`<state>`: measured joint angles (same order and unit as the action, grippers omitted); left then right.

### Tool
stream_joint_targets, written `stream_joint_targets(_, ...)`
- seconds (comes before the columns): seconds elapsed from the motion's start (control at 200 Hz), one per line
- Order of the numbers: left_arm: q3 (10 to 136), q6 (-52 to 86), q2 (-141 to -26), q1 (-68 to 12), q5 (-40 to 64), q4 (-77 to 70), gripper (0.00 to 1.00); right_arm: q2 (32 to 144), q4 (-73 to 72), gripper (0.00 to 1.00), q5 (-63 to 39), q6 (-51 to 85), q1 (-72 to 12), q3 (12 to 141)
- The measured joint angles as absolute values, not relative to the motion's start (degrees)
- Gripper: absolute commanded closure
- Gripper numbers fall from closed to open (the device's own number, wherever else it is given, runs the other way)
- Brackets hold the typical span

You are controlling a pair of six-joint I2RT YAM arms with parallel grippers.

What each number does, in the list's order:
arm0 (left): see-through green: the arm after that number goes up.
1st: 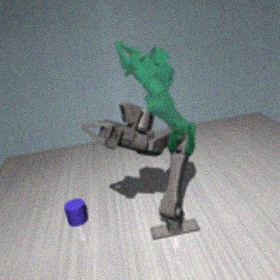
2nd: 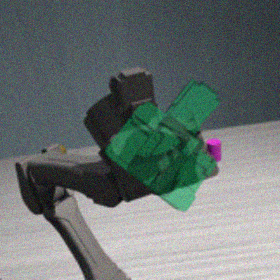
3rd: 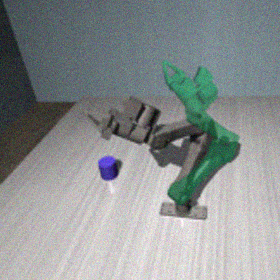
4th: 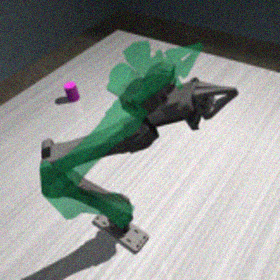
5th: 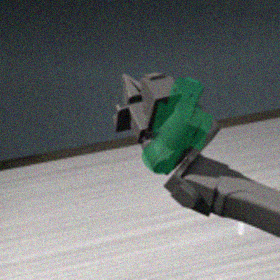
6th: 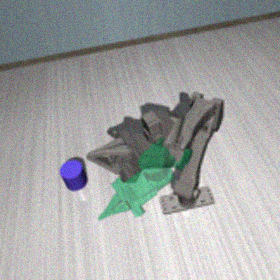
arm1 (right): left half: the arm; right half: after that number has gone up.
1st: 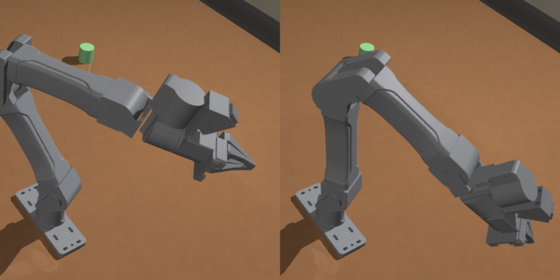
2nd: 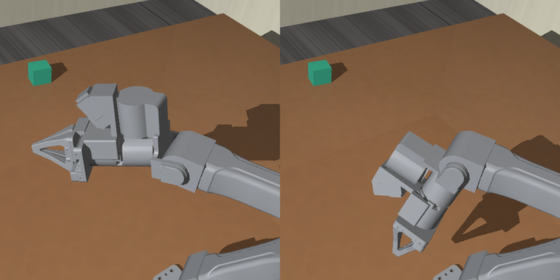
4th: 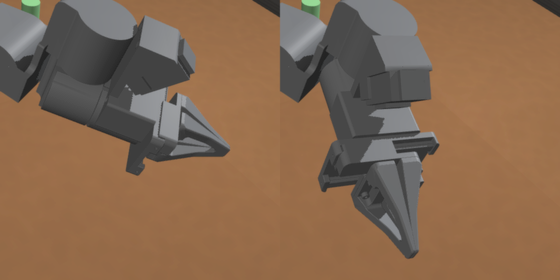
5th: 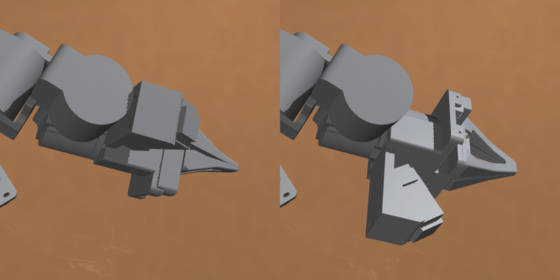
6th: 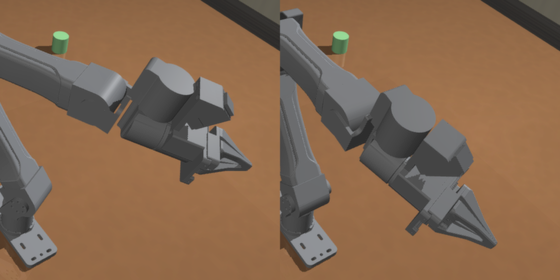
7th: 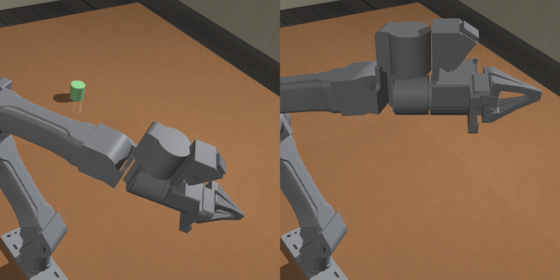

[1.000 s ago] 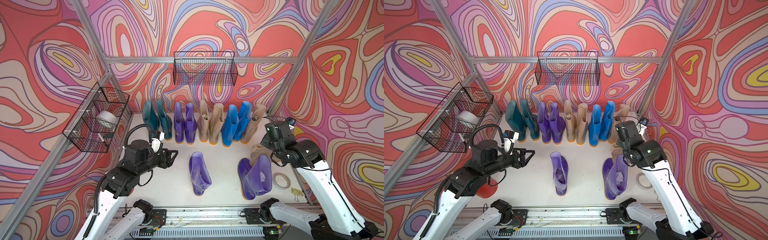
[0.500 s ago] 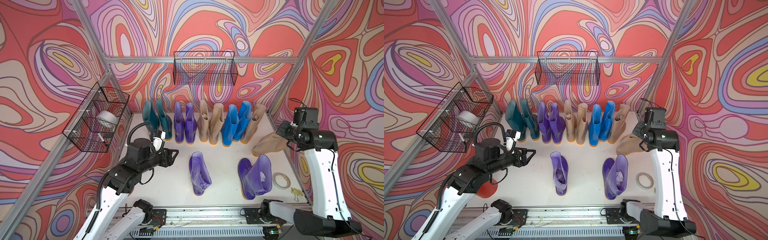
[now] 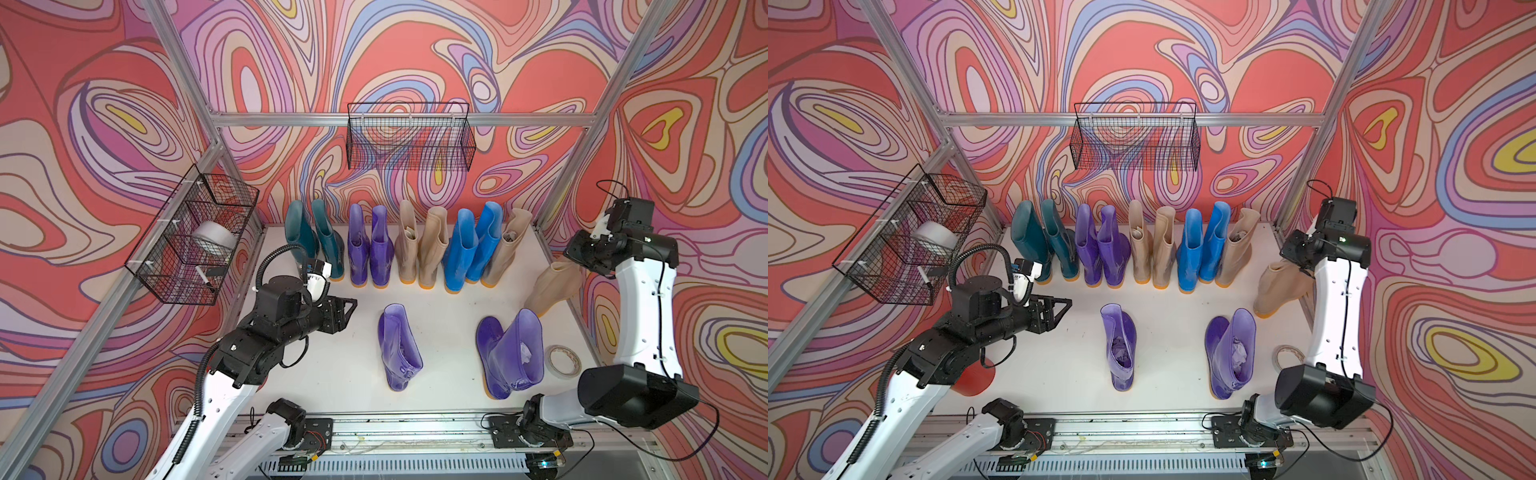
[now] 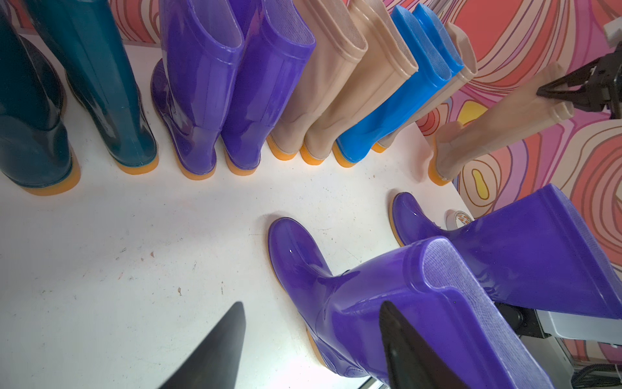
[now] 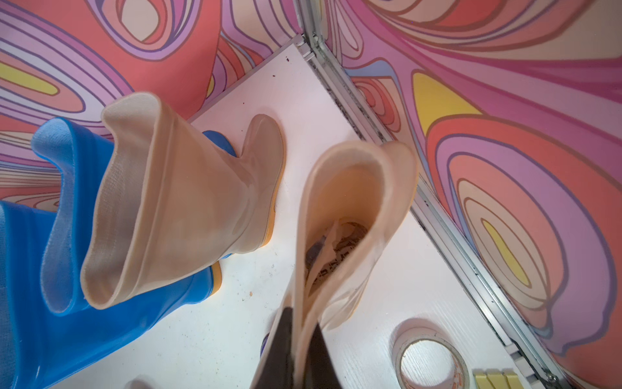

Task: Match and arrange rain boots in pairs
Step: Pick up the rain boot at the center of the board, then pair a pair of rain boots at the corner of the board.

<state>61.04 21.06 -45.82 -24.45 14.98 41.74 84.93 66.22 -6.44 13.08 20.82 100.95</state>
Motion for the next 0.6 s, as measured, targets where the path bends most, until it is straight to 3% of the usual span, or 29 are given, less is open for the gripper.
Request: stream_joint_targets(0.601,61.98,21.06,-51.07,-24.45,14.79,41.15,0.35,104.99,64.53,1.0,-14.98,8.86,20.93,115.66)
